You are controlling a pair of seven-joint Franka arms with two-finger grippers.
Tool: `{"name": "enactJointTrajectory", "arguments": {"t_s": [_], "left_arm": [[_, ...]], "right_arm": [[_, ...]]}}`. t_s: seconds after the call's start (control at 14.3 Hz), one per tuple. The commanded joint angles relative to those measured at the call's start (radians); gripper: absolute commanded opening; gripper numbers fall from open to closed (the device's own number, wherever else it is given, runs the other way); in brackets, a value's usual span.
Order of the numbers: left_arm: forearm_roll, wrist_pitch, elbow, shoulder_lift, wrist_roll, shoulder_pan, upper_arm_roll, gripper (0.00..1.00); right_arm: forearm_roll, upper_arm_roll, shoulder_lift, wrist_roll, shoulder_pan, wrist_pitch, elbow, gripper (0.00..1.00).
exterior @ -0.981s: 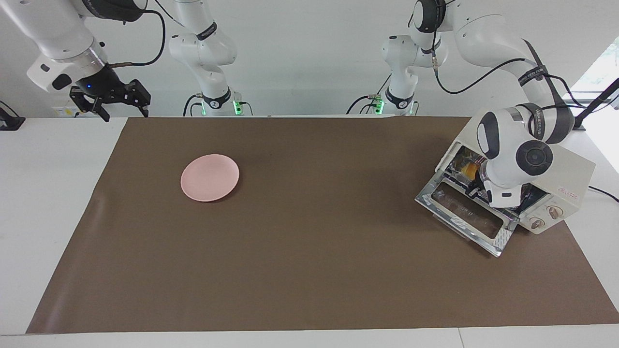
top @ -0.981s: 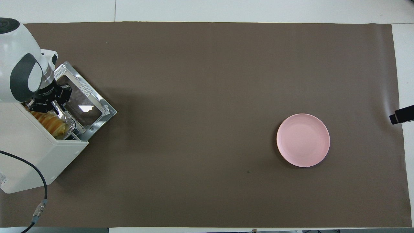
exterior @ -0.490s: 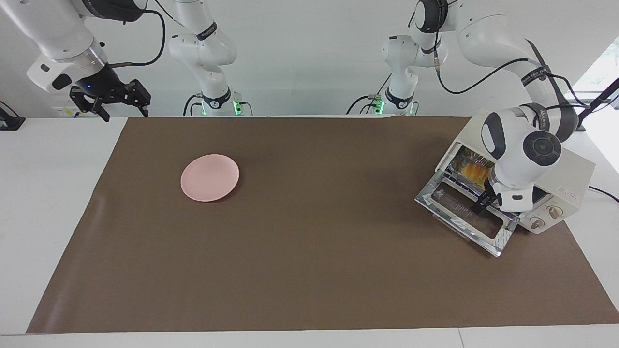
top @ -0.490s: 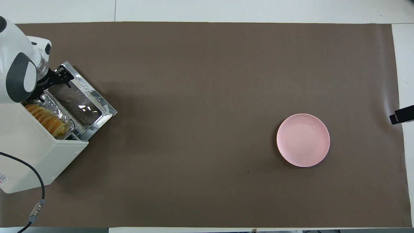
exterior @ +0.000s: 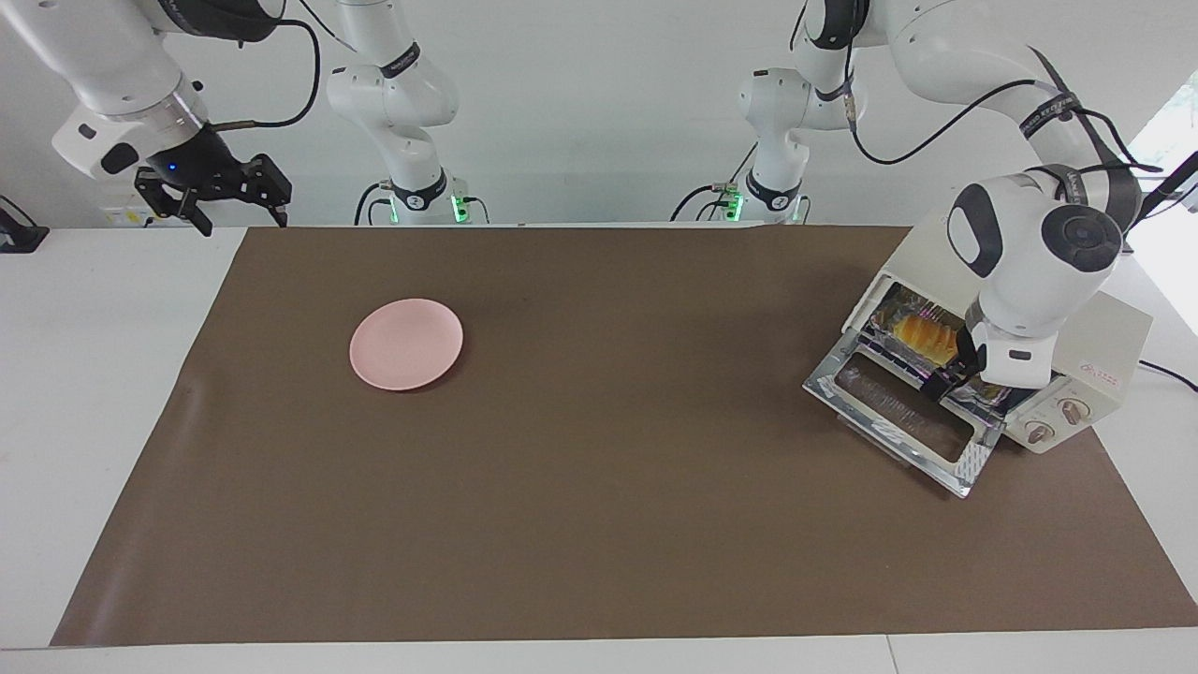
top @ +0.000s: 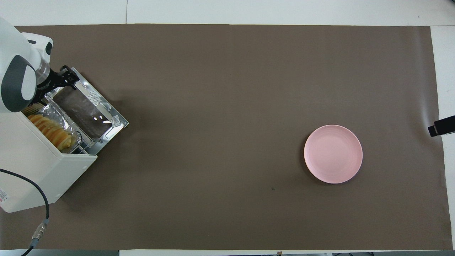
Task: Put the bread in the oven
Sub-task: 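Release the tray inside the oven and raise the left gripper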
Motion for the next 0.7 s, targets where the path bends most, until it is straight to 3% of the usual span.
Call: {"name": "enactJointTrajectory", "arguments": {"t_s": [0.0, 0.14, 0.35, 0.63], "left_arm": [[-0.026, -0.164, 0.065, -0.031, 0.189, 0.003, -0.013, 1.00], [-0.040, -0.273, 0.095, -0.069, 0.327, -0.006, -0.013, 1.00], [-0.089, -0.341, 0.095, -0.126, 0.366, 0.001, -0.020, 1.00], [-0.109, -0.361, 0.116, -0.151, 0.400, 0.172, -0.207, 1.00]], "right_arm": [[-0.002, 0.008, -0.016, 0.010, -0.007, -0.008, -0.011, 1.00], [-0.002, 0.008, -0.016, 0.010, -0.007, -0.008, -0.011, 1.00], [-0.002, 0.008, -0.016, 0.010, -0.007, -0.008, -0.012, 1.00], [-0.002, 0.008, -0.016, 0.010, -0.007, -0.008, -0.012, 1.00]]}}
